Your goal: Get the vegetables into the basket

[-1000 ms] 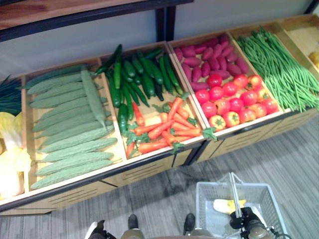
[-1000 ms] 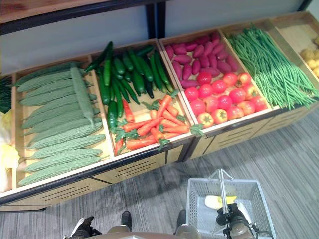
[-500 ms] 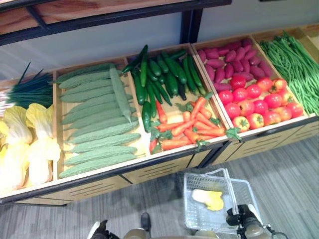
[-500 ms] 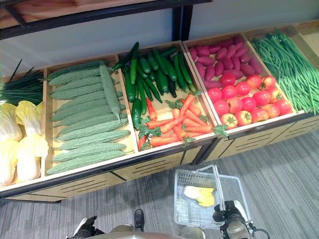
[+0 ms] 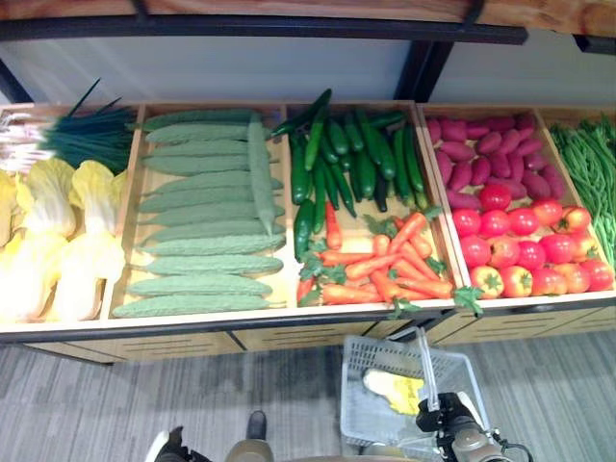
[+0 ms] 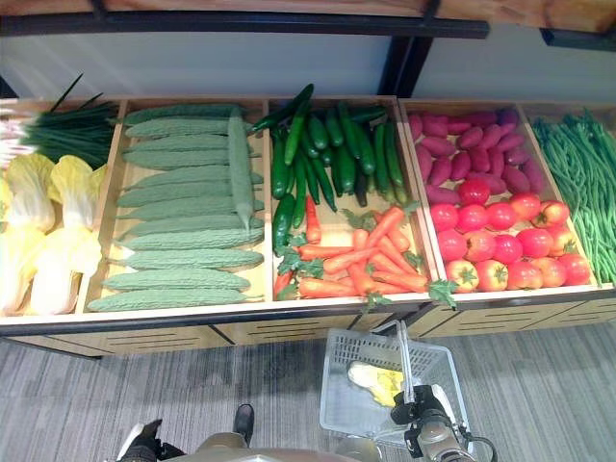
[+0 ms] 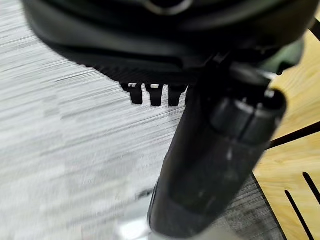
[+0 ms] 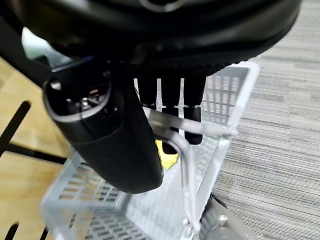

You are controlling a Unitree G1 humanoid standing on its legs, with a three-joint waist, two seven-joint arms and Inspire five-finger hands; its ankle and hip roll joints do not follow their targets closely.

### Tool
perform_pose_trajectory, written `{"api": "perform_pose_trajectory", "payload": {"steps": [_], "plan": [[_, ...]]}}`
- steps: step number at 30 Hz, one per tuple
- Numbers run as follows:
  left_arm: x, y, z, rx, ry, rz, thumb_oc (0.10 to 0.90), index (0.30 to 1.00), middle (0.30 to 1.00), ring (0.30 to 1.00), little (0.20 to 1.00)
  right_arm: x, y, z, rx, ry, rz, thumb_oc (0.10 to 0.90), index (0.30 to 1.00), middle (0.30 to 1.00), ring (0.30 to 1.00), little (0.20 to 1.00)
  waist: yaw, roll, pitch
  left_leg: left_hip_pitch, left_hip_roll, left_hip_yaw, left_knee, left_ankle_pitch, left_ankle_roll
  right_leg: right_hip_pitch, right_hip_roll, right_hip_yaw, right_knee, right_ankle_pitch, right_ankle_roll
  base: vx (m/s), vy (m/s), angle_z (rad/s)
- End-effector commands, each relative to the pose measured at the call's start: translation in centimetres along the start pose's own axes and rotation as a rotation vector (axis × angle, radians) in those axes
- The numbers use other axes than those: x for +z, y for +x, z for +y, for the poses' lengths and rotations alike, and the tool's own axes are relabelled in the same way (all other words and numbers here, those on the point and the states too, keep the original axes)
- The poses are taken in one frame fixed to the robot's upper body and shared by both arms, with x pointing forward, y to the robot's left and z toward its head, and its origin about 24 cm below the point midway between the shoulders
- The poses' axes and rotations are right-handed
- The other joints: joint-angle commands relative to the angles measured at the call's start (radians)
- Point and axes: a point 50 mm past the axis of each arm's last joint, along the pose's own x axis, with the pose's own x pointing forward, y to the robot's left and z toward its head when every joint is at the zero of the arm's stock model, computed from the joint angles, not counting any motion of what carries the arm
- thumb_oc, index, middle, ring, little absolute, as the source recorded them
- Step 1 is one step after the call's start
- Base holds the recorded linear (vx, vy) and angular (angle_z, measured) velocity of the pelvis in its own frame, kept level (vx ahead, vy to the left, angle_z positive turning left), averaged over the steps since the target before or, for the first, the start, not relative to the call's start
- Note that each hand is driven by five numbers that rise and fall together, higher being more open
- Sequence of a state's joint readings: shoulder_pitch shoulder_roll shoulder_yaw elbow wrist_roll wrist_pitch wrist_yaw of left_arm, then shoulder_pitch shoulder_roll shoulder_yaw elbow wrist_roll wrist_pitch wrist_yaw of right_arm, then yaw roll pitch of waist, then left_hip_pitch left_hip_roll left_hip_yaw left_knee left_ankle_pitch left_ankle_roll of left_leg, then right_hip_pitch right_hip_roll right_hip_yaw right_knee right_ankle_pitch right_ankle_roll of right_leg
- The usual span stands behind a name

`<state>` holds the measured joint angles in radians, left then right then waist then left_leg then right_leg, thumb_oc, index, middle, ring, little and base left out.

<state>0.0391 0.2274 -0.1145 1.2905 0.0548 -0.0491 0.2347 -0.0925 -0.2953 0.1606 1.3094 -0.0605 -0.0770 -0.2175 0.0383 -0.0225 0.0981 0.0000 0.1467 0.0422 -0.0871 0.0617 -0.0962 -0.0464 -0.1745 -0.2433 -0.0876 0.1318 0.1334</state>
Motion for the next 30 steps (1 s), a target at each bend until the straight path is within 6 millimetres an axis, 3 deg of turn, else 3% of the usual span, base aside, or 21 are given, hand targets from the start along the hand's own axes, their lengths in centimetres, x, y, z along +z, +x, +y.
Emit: {"api": "perform_pose_trajectory", "payload": {"steps": [1,4,8,9,10,11,12,13,14,15,16,17,19,20,21,23,25,27,28,30], "plan": [[1.5,0.6,2.0,0.071,-0.076,-0.016,0.9,1.0,1.0,1.0,1.0,-1.2,0.3,-4.1,-0.145,0.014,0.046,0.4,0.3,0.3,0.3,0.3,0.0,-0.047,-0.003,-0.017,0.023,0.025,0.0,-0.007,-0.03,0.002,-0.077,0.006,0.0,0.02,0.079,0.04,-0.222,-0.08],[1.6,0.6,2.1,0.102,-0.218,-0.007,0.9,1.0,1.0,1.0,1.0,-2.9,0.0,-4.1,-0.148,0.009,0.101,0.4,0.3,0.3,0.3,0.3,-0.005,-0.036,-0.016,-0.01,0.035,0.034,0.0,-0.005,-0.035,0.003,-0.07,0.008,0.0,0.008,0.075,0.02,-0.073,-0.1],[2.1,0.7,4.7,0.278,-0.588,-0.008,0.9,1.0,1.0,1.0,1.0,-4.7,-0.5,-3.7,-0.154,0.009,0.158,0.4,0.3,0.3,0.3,0.3,-0.006,-0.033,-0.033,0.002,0.037,0.042,0.0,-0.007,-0.038,0.012,-0.071,0.01,0.0,0.001,0.074,0.03,-0.036,-0.11],[2.1,0.7,4.7,0.279,-0.589,-0.007,0.9,1.0,1.0,1.0,1.0,-4.7,-0.5,-3.7,-0.154,0.009,0.158,0.4,0.3,0.3,0.3,0.3,-0.006,-0.033,-0.032,0.003,0.037,0.041,0.0,-0.007,-0.038,0.013,-0.071,0.01,0.0,0.001,0.075,0.03,-0.022,-0.04],[2.1,0.6,7.3,0.437,-0.785,-0.012,0.9,1.0,1.0,1.0,1.0,-5.4,-0.8,-3.4,-0.155,0.014,0.177,0.4,0.3,0.3,0.3,0.3,-0.007,-0.036,-0.04,0.01,0.036,0.048,0.0,-0.012,-0.04,0.018,-0.074,0.009,0.0,0.0,0.075,0.0,0.0,0.0],[2.1,0.6,7.3,0.438,-0.785,-0.011,0.9,1.0,1.0,1.0,1.0,-5.4,-0.8,-3.4,-0.154,0.014,0.176,0.4,0.3,0.3,0.3,0.3,-0.007,-0.036,-0.039,0.011,0.036,0.048,0.0,-0.012,-0.04,0.019,-0.074,0.009,0.0,0.0,0.075,0.05,-0.007,-0.02],[0.9,0.2,10.6,0.635,-0.956,0.045,0.9,1.0,1.0,1.0,1.0,-5.7,-0.9,-3.4,-0.167,0.021,0.18,0.4,0.3,0.3,0.3,0.3,-0.009,-0.038,-0.048,0.018,0.033,0.055,0.0,-0.017,-0.043,0.022,-0.078,0.011,0.0,0.001,0.079,0.04,0.021,-0.07],[-1.6,-0.5,13.2,0.774,-1.032,0.156,0.9,1.0,1.0,1.0,1.0,-5.6,-0.9,-3.5,-0.169,0.012,0.165,0.4,0.3,0.3,0.3,0.3,-0.018,-0.037,-0.054,0.028,0.03,0.067,0.0,-0.022,-0.045,0.022,-0.081,0.02,0.0,0.005,0.083,0.04,0.021,-0.13],[-1.6,-0.5,13.3,0.776,-1.033,0.156,0.9,1.0,1.0,1.0,1.0,-5.6,-0.9,-3.4,-0.168,0.011,0.164,0.4,0.3,0.3,0.3,0.3,-0.018,-0.039,-0.054,0.028,0.03,0.068,0.0,-0.023,-0.045,0.022,-0.081,0.022,0.0,0.005,0.084,0.02,0.042,-0.17],[-3.0,-1.5,16.8,0.92,-0.993,0.184,0.9,1.0,1.0,1.0,1.0,-5.6,-0.9,-3.7,-0.171,-0.002,0.155,0.4,0.3,0.3,0.3,0.3,-0.023,-0.035,-0.061,0.039,0.027,0.082,0.0,-0.028,-0.047,0.02,-0.086,0.029,0.0,0.011,0.089,0.01,0.025,-0.17],[-3.0,-1.6,17.0,0.923,-0.992,0.184,0.9,1.0,1.0,1.0,1.0,-5.6,-0.9,-3.6,-0.168,-0.001,0.154,0.4,0.3,0.3,0.3,0.3,-0.022,-0.037,-0.06,0.04,0.026,0.084,0.0,-0.029,-0.046,0.02,-0.086,0.031,0.0,0.011,0.089,0.01,0.051,-0.15],[-4.0,-3.2,21.2,1.072,-0.902,0.179,0.9,1.0,1.0,1.0,1.0,-5.4,-0.8,-4.0,-0.176,-0.008,0.133,0.4,0.3,0.3,0.3,0.3,-0.023,-0.029,-0.067,0.045,0.021,0.091,0.0,-0.032,-0.047,0.02,-0.091,0.036,0.0,0.016,0.094,0.0,0.028,-0.21],[-4.4,-3.7,22.1,1.105,-0.894,0.185,0.9,1.0,1.0,1.0,1.0,-5.2,-0.8,-3.9,-0.175,-0.009,0.117,0.4,0.3,0.3,0.3,0.3,-0.024,-0.029,-0.069,0.048,0.019,0.094,0.0,-0.034,-0.047,0.019,-0.093,0.038,0.0,0.018,0.096,0.0,0.039,-0.21],[-4.5,-5.4,25.4,1.241,-0.875,0.151,0.9,1.0,1.0,1.0,1.0,-5.3,-0.8,-4.1,-0.176,-0.016,0.111,0.4,0.3,0.3,0.3,0.3,-0.024,-0.024,-0.074,0.05,0.013,0.095,0.0,-0.036,-0.046,0.018,-0.098,0.04,0.0,0.022,0.101,0.0,0.045,-0.09],[-4.3,-5.9,26.4,1.27,-0.856,0.127,0.9,1.0,1.0,1.0,1.0,-5.3,-0.8,-4.2,-0.176,-0.017,0.108,0.4,0.3,0.3,0.3,0.3,-0.024,-0.022,-0.076,0.05,0.012,0.094,0.0,-0.036,-0.047,0.017,-0.1,0.039,0.0,0.024,0.103,-0.01,0.044,-0.02],[-2.8,-7.6,29.5,1.384,-0.802,0.02,0.9,1.0,1.0,1.0,1.0,-5.6,-0.9,-4.2,-0.176,-0.019,0.108,0.4,0.3,0.3,0.3,0.3,-0.021,-0.018,-0.077,0.047,0.008,0.091,0.0,-0.036,-0.047,0.016,-0.105,0.037,0.0,0.029,0.108,0.0,0.0,0.0],[3.5,-11.3,33.2,1.541,-0.679,-0.375,0.9,1.0,1.0,1.0,1.0,-6.3,-1.2,-3.8,-0.172,0.003,0.127,0.4,0.3,0.3,0.3,0.3,-0.013,-0.021,-0.08,0.039,0.001,0.078,0.0,-0.037,-0.045,0.017,-0.114,0.026,0.0,0.031,0.113,-0.02,0.01,0.06],[7.1,-13.3,33.3,1.559,-0.588,-0.596,0.9,1.0,1.0,1.0,1.0,-6.7,-1.3,-3.9,-0.179,0.018,0.136,0.4,0.3,0.3,0.3,0.3,-0.01,-0.024,-0.077,0.033,-0.001,0.07,0.0,-0.037,-0.043,0.018,-0.117,0.018,0.0,0.029,0.112,-0.02,-0.003,0.18],[9.7,-13.8,31.8,1.467,-0.53,-0.758,0.9,1.0,1.0,1.0,1.0,-6.7,-1.3,-4.1,-0.184,0.026,0.137,0.4,0.3,0.3,0.3,0.3,-0.01,-0.023,-0.071,0.031,-0.001,0.063,0.0,-0.035,-0.042,0.021,-0.119,0.012,0.0,0.03,0.112,-0.05,-0.005,0.17],[12.1,-14.2,30.6,1.301,-0.507,-0.952,0.9,1.0,1.0,1.0,1.0,-5.9,-1.0,-4.9,-0.19,0.021,0.118,0.4,0.3,0.3,0.3,0.3,-0.015,-0.021,-0.065,0.024,-0.003,0.061,0.0,-0.032,-0.041,0.017,-0.124,0.01,0.0,0.035,0.111,-0.06,0.005,0.11]]}}
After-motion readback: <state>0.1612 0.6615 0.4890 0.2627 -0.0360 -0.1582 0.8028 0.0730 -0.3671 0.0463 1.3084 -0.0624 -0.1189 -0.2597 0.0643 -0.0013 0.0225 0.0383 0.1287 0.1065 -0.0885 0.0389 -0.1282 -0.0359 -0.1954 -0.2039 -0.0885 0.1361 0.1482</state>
